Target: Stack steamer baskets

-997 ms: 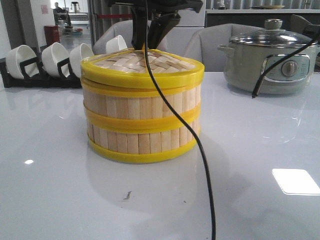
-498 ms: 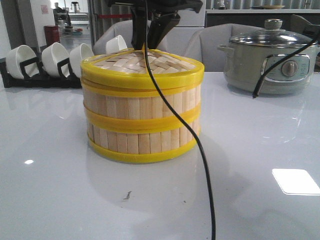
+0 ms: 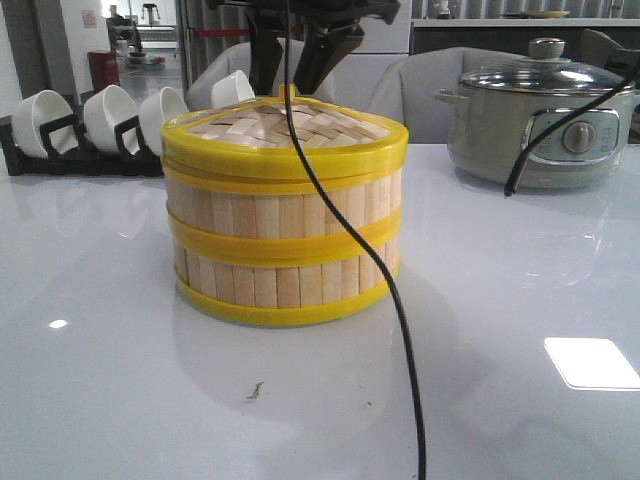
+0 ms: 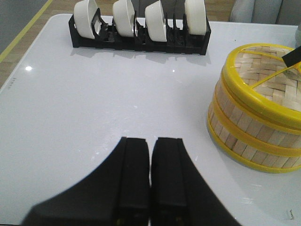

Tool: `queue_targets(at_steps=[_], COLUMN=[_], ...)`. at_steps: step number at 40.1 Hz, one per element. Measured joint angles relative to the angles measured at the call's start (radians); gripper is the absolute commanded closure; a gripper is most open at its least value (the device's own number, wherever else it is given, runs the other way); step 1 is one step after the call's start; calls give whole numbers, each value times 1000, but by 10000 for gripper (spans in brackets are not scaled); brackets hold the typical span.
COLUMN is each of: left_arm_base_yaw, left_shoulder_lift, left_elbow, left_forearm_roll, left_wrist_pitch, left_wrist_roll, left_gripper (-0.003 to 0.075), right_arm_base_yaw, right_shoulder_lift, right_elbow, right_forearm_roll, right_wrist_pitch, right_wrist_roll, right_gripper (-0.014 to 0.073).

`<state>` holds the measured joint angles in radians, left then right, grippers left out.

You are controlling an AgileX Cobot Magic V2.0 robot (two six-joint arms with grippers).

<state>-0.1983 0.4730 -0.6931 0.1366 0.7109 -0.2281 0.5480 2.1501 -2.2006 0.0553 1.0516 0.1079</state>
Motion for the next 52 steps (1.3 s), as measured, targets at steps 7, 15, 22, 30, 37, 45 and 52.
queue_targets(at_steps=[7, 15, 22, 30, 37, 45, 52], left_arm_base_yaw=[0, 0, 0, 0, 0, 0, 0], left_shoulder_lift=[0, 0, 0, 0, 0, 0, 0], left_elbow=[0, 0, 0, 0, 0, 0, 0], left_forearm_roll=[0, 0, 0, 0, 0, 0, 0], left_wrist_pitch=[0, 0, 0, 0, 0, 0, 0], left_wrist_roll=[0, 0, 0, 0, 0, 0, 0], left_gripper=[624, 624, 624, 624, 624, 624, 624], right_arm_base_yaw=[-2, -45, -98, -167, -232, -315, -389], right_shoulder_lift=[-5, -114, -319, -581, -805, -1030, -1204], right_elbow=[0, 88, 338, 667, 941, 1226, 1427], right_forearm_roll=[-2, -61, -130, -142, -146, -146, -146], right_wrist_pitch=[-2, -78, -240, -436, -548, -641, -680], right_wrist_roll=[0, 0, 0, 0, 0, 0, 0], right_gripper=[204, 204, 204, 204, 204, 204, 204])
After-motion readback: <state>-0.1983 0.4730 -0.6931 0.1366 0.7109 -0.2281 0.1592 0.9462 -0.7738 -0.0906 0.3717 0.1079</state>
